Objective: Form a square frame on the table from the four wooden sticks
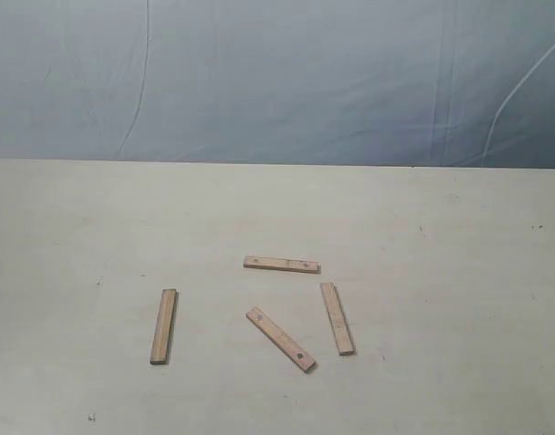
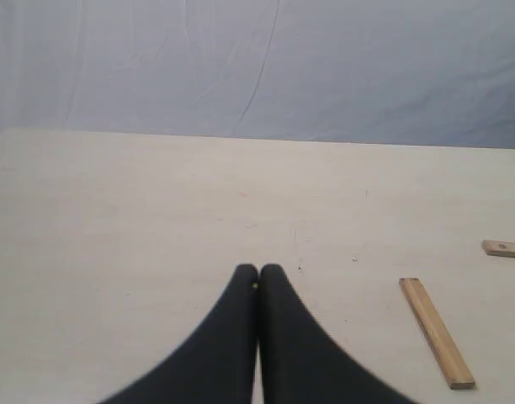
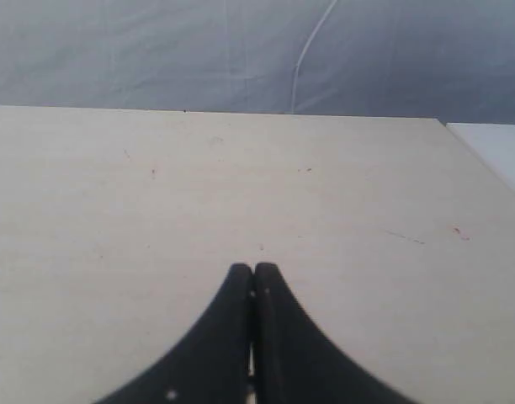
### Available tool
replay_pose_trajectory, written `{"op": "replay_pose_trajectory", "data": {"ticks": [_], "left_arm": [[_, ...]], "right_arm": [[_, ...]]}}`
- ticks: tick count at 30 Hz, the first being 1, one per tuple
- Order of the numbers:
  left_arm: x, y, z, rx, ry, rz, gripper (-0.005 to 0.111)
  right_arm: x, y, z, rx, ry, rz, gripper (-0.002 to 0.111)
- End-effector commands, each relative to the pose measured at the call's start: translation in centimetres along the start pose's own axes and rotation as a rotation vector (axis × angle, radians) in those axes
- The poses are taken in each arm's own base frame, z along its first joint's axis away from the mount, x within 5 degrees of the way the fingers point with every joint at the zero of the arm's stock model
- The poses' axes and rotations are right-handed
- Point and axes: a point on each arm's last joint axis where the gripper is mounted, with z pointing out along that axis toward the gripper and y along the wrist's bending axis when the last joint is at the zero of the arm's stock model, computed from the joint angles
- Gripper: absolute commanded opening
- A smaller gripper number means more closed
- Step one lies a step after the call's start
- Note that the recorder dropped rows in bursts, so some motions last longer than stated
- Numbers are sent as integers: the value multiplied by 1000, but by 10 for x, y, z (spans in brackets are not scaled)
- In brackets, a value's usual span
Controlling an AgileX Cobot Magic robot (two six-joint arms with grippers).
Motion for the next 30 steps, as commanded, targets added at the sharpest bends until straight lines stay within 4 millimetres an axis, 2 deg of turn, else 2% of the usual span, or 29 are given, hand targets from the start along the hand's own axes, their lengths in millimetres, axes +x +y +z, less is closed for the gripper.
{"op": "replay_pose_trajectory", "data": {"ticks": [1,5,7,8,11,13,15,16,18,19,23,27,30], "left_arm": [[1,1,0,-9,-3,39,0],[-1,5,0,-54,-13,232,0],[-2,6,0,-70,-21,301,0],[-4,5,0,-60,-50,282,0],[-27,-1,-4,23,-309,-83,0],[-42,3,-11,29,-491,-240,0],[-49,6,-15,86,-588,-515,0],[-54,6,-19,121,-648,-567,0],[-72,1,-33,199,-852,-446,0],[-91,-4,-40,242,-921,-383,0],[-148,-12,-43,327,-964,-380,0],[-198,-21,-26,361,-970,-269,0],[-222,-27,6,340,-830,-183,0]], "right_arm": [[-1,0,0,0,-12,-9,-1],[-1,0,0,0,-12,-9,-1],[-1,0,0,0,-12,-9,-1],[-1,0,0,0,-12,-9,-1],[-1,0,0,0,-12,-9,-1],[-1,0,0,0,-12,-9,-1],[-1,0,0,0,-12,-9,-1],[-1,0,0,0,-12,-9,-1],[-1,0,0,0,-12,-9,-1],[-1,0,0,-3,-12,2,-1],[-1,0,0,-5,-12,6,-1],[-1,0,0,-5,-12,6,-1],[-1,0,0,-5,-12,6,-1]]}}
